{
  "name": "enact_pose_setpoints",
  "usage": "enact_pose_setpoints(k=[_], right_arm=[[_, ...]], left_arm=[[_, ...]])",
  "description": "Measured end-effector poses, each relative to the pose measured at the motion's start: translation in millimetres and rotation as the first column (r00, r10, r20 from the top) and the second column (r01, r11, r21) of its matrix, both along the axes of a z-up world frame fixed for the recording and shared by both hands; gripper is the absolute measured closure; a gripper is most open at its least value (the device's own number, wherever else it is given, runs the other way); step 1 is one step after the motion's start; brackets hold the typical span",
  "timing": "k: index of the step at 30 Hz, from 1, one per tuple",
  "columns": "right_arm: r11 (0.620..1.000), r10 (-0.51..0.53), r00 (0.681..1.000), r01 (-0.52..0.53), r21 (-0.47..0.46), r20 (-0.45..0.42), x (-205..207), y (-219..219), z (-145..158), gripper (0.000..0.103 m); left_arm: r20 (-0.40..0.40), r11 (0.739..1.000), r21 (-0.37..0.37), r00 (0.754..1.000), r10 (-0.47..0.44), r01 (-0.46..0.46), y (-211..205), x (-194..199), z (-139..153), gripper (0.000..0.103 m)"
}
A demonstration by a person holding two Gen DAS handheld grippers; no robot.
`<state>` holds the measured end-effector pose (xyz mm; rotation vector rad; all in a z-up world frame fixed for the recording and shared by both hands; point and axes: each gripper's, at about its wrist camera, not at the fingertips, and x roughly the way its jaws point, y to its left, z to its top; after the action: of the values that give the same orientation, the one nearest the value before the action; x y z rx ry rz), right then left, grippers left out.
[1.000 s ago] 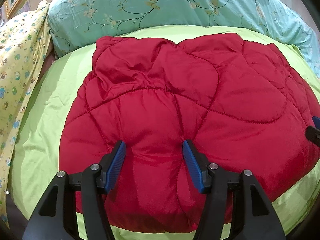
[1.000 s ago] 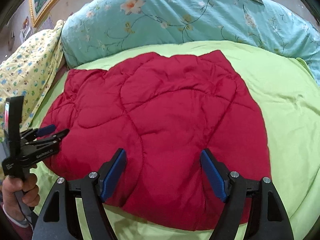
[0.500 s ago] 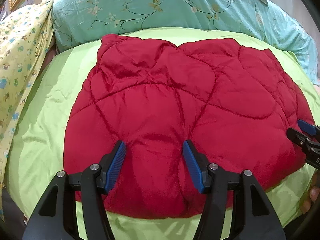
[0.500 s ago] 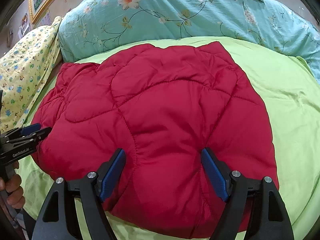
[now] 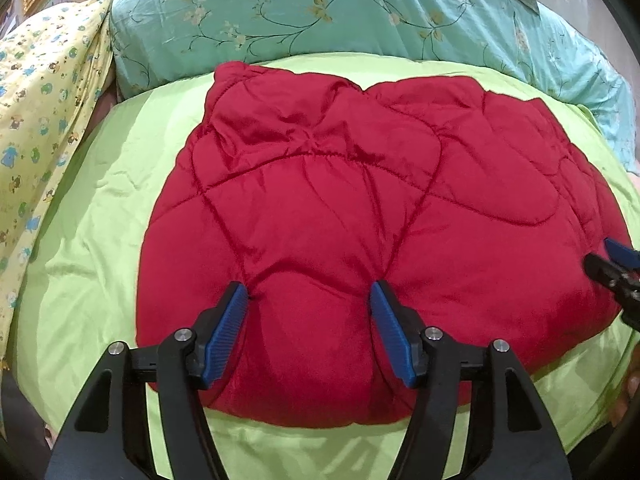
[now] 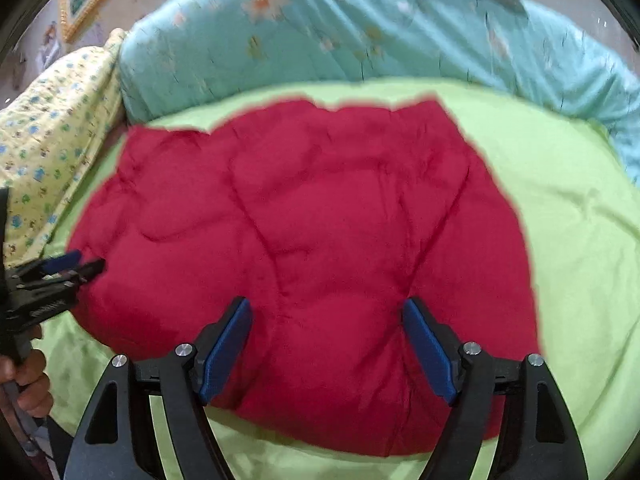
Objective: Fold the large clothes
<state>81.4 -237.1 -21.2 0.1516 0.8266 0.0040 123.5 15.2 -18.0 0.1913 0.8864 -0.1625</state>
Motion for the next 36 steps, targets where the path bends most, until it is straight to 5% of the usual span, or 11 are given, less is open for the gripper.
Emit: enact_pose_setpoints(k=[7, 11, 23, 36], right_arm=[[1.000, 0.007, 1.000, -0.007, -0.005, -0.009, -8.9, 3.8, 10.9, 0.021], [0.997, 0.070, 0.997, -0.071, -0.028, -0.036, -23.8, 15.9, 23.2, 0.019], [0.989, 0.121, 0.988, -0.128, -0.076, -0.093, -72.2, 32.0, 23.6, 0.007], [0.978, 0.139, 0.986, -0.150, -0.142, -0.089, -89.2, 49.3, 35.5, 0.006]], left_arm=[[-0.001, 1.000, -0.005, 1.000, 0.003, -0.003, 3.1, -1.8, 3.3, 0.034], [-0.003, 1.000, 0.005, 1.000, 0.012, -0.012, 9.7, -12.5, 11.4, 0.020], [-0.046, 0.993, 0.119, 0.999, 0.013, -0.007, 19.5, -69.2, -2.5, 0.019], [-0.006, 0.994, 0.106, 1.000, -0.006, 0.007, 19.2, -90.4, 17.6, 0.019]])
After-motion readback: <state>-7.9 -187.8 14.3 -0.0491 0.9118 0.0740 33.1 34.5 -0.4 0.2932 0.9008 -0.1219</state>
